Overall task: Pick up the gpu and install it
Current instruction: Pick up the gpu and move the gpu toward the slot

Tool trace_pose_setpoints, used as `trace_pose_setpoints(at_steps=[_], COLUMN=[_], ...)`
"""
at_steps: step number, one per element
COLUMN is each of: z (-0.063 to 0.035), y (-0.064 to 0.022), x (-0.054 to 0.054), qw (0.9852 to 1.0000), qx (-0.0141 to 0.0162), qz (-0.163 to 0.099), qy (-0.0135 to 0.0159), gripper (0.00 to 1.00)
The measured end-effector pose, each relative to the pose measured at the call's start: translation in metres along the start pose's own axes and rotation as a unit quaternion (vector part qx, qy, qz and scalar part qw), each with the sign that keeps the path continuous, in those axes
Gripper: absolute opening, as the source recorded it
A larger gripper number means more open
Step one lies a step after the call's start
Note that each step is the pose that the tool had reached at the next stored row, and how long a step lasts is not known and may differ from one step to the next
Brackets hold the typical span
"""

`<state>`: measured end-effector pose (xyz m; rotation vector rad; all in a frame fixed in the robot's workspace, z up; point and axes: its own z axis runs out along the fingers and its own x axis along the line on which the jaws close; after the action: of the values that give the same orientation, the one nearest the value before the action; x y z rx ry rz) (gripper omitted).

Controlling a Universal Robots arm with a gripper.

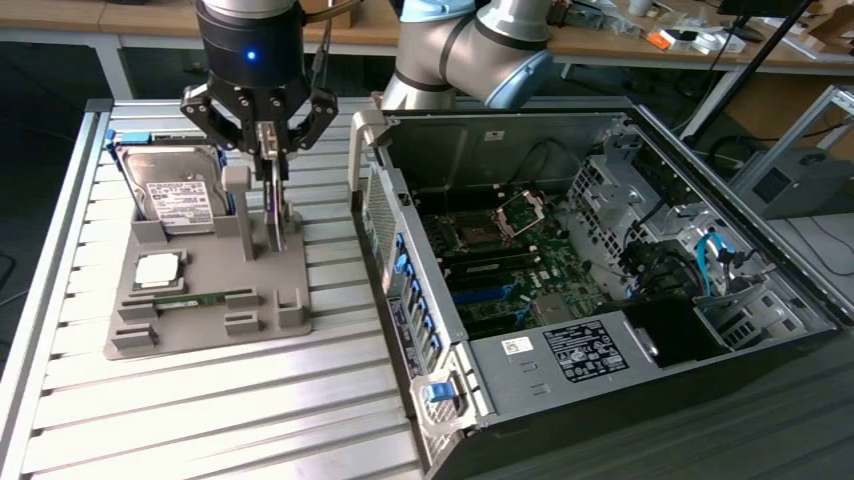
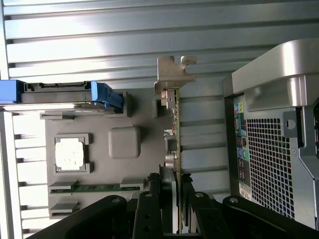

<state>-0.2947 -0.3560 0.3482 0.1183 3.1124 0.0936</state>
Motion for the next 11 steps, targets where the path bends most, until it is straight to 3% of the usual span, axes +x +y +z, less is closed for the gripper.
trace_pose_setpoints(at_steps=[11], z=[-0.0025], y=[0.0002], x=[-0.0001], qw=[1.0000], qx=[0.0000], qz=[0.000], qy=[0.0000], gripper=[0.27])
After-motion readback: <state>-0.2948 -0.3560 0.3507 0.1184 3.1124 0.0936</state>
